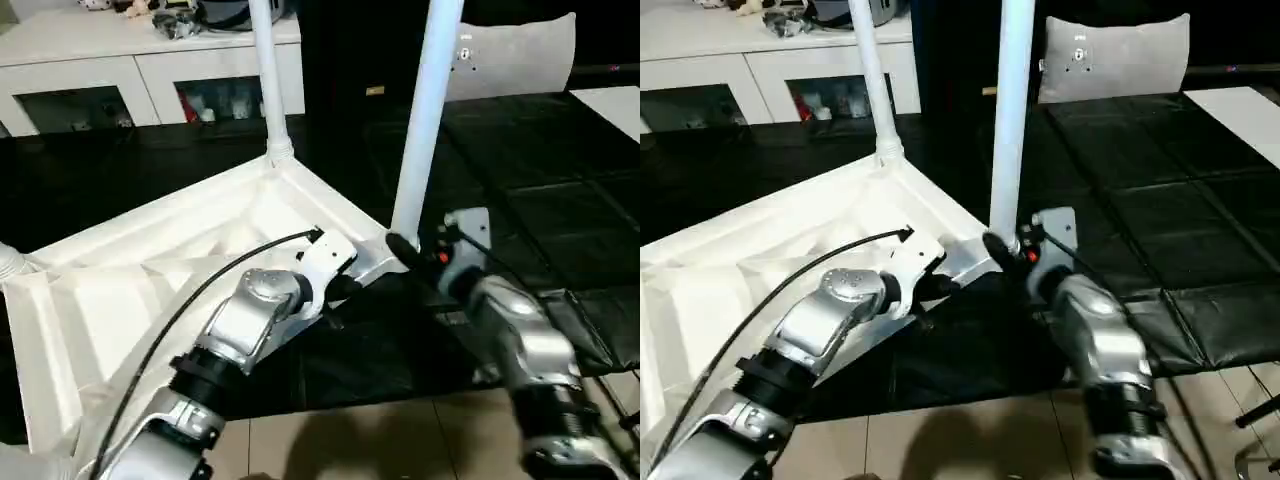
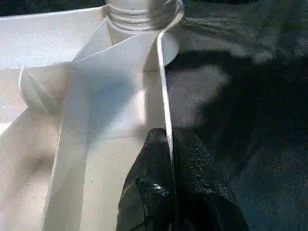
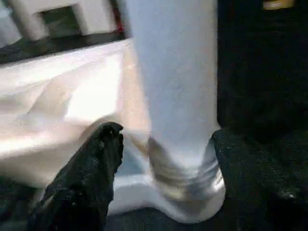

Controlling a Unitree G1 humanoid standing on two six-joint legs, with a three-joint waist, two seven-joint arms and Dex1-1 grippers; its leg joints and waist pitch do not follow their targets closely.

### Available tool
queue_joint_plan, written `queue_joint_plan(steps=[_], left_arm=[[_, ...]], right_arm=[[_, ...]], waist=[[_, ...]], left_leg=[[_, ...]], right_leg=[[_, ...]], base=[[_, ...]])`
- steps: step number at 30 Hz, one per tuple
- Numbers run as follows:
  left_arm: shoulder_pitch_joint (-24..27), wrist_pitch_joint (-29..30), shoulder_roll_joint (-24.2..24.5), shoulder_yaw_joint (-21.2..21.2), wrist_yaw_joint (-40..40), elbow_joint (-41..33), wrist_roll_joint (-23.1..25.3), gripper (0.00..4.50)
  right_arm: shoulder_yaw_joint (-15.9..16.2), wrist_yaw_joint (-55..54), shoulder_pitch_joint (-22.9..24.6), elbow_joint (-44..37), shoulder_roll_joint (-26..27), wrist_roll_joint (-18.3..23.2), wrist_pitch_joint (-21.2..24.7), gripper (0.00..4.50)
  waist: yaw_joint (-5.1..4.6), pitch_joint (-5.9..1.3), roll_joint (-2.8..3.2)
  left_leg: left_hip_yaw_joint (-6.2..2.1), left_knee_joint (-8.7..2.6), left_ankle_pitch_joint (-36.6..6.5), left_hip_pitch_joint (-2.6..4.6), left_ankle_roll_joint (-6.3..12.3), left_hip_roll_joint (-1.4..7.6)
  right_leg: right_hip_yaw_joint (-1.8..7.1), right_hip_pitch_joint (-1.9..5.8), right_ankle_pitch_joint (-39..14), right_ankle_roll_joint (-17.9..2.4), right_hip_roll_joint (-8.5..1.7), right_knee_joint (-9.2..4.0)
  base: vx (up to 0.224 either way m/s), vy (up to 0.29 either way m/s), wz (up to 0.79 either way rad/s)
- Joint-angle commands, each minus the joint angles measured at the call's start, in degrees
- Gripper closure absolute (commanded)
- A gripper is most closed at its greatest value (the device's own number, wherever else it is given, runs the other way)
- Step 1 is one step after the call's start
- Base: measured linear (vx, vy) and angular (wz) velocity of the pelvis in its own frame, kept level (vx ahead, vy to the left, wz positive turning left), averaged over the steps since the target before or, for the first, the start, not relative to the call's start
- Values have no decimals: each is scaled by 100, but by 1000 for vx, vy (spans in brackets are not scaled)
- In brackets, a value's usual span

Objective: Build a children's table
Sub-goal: Rotate leg to tighten

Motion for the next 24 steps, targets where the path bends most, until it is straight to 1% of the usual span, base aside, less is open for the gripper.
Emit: queue_joint_plan(steps=[1, 2, 3, 4, 5, 6, 7, 8, 9, 11, 12, 13, 14, 15, 16, 17, 18, 19, 20, 22, 23, 24], left_arm=[[-24, -347, 180, -107, -438, -78, 4, 450], [4, -484, 386, -218, -767, -93, -16, 450], [19, -534, 472, -265, -921, -110, -32, 450], [87, -715, 752, -413, -1423, -211, -71, 450], [108, -812, 870, -474, -1654, -242, -97, 450], [121, -881, 981, -530, -1862, -266, -120, 450], [124, -954, 1065, -575, -2019, -266, -143, 450], [121, -1166, 1237, -680, -2292, -241, -120, 450], [118, -1216, 1270, -702, -2348, -230, -114, 450], [112, -1402, 1455, -811, -2634, -199, -75, 450], [105, -1539, 1556, -854, -2795, -166, -62, 450], [94, -1624, 1634, -890, -2935, -138, -60, 450], [83, -1703, 1713, -928, -3080, -117, -64, 450], [69, -1784, 1800, -982, -3231, -102, -48, 450], [60, -1837, 1873, -1031, -3383, -109, -47, 450], [51, -1886, 1924, -1063, -3533, -120, -62, 450], [47, -1900, 1943, -1077, -3593, -129, -70, 450], [32, -1949, 1966, -1100, -3707, -137, -93, 450], [16, -1970, 1980, -1117, -3796, -144, -116, 450], [-37, -2067, 1999, -1161, -3959, -127, -139, 450], [-37, -2067, 1999, -1161, -3959, -127, -139, 450], [-65, -2098, 1994, -1172, -4018, -104, -153, 450]], right_arm=[[87, 471, -5, -202, -133, 137, -59, 85], [84, 850, 31, -260, -432, 185, -123, 85], [95, 1011, 45, -271, -556, 184, -185, 65], [177, 1561, 118, -371, -909, 211, -299, 65], [232, 1849, 149, -406, -1075, 220, -377, 65], [267, 2103, 168, -425, -1212, 244, -427, 65], [293, 2307, 179, -427, -1318, 267, -475, 65], [329, 2574, 178, -399, -1467, 290, -556, 65], [338, 2629, 176, -389, -1501, 300, -572, 65], [390, 2897, 152, -361, -1632, 347, -600, 65], [437, 3085, 134, -354, -1700, 389, -589, 65], [475, 3244, 111, -340, -1750, 430, -555, 65], [519, 3423, 93, -331, -1791, 486, -515, 81], [600, 3638, 82, -342, -1834, 536, -458, 91], [681, 3809, 77, -358, -1862, 562, -434, 99], [755, 3964, 69, -365, -1882, 592, -410, 102], [788, 4027, 66, -373, -1888, 608, -387, 111], [842, 4139, 49, -373, -1890, 633, -344, 137], [893, 4236, 36, -382, -1893, 651, -299, 137], [1022, 4396, 0, -398, -1879, 673, -233, 153], [1022, 4396, 0, -398, -1879, 673, -233, 153], [1070, 4459, -25, -381, -1855, 670, -241, 168]], waist=[[36, -327, -104], [57, -327, -104], [67, -321, -99], [85, -315, -99], [108, -320, -93], [122, -319, -89], [142, -321, -84], [162, -323, -85], [182, -323, -105], [236, -327, -94], [234, -319, -94], [249, -327, -105], [265, -325, -99], [262, -321, -115], [279, -326, -109], [287, -315, -127], [285, -315, -119], [294, -316, -134], [300, -316, -142], [324, -320, -131], [332, -322, -133], [339, -325, -139]], left_leg=[[-177, -361, -858, 3, 602, 389], [-179, -352, -884, 13, 619, 382], [-176, -354, -898, 15, 622, 387], [-173, -355, -918, 24, 600, 389], [-169, -357, -914, 34, 601, 410], [-173, -355, -912, 35, 612, 411], [-170, -359, -930, 43, 623, 420], [-166, -359, -898, 39, 641, 428], [-169, -356, -901, 35, 657, 428], [-160, -352, -866, 53, 649, 434], [-159, -360, -874, 47, 638, 443], [-158, -357, -879, 51, 629, 447], [-160, -357, -901, 52, 627, 445], [-157, -360, -900, 43, 624, 445], [-160, -355, -902, 46, 636, 437], [-156, -357, -901, 43, 642, 440], [-154, -358, -905, 45, 633, 438], [-155, -361, -913, 54, 613, 446], [-154, -364, -912, 57, 594, 450], [-159, -365, -921, 66, 570, 463], [-156, -362, -923, 66, 570, 458], [-157, -365, -888, 65, 554, 460]], right_leg=[[352, 297, -1642, -779, -588, -508], [346, 294, -1719, -769, -590, -520], [350, 285, -1771, -762, -594, -525], [348, 274, -1861, -767, -594, -531], [362, 267, -1844, -755, -588, -520], [358, 264, -1814, -774, -588, -511], [354, 259, -1775, -814, -586, -503], [357, 261, -1684, -856, -581, -487], [352, 260, -1681, -866, -586, -491], [352, 253, -1651, -919, -593, -479], [358, 251, -1673, -920, -591, -474], [358, 252, -1652, -927, -587, -467], [356, 255, -1673, -936, -591, -464], [357, 257, -1692, -928, -590, -464], [353, 267, -1731, -924, -594, -463], [358, 255, -1812, -906, -599, -470], [356, 254, -1844, -905, -596, -472], [356, 245, -1894, -902, -597, -473], [358, 243, -1925, -900, -596, -477], [362, 236, -1915, -910, -602, -470], [363, 235, -1906, -913, -600, -470], [366, 241, -1860, -919, -603, -460]], base=[[0, 0, 0], [0, 0, 0], [0, 0, 0], [0, 0, 0], [0, 0, 0], [0, 0, 0], [0, 0, 0], [0, 0, 0], [0, 0, 0], [0, 0, 0], [0, 0, 0], [0, 0, 0], [0, 0, 0], [0, 0, 0], [0, 0, 0], [0, 0, 0], [0, 0, 0], [0, 0, 0], [0, 0, 0], [0, 0, 0], [0, 0, 0], [0, 0, 0]])
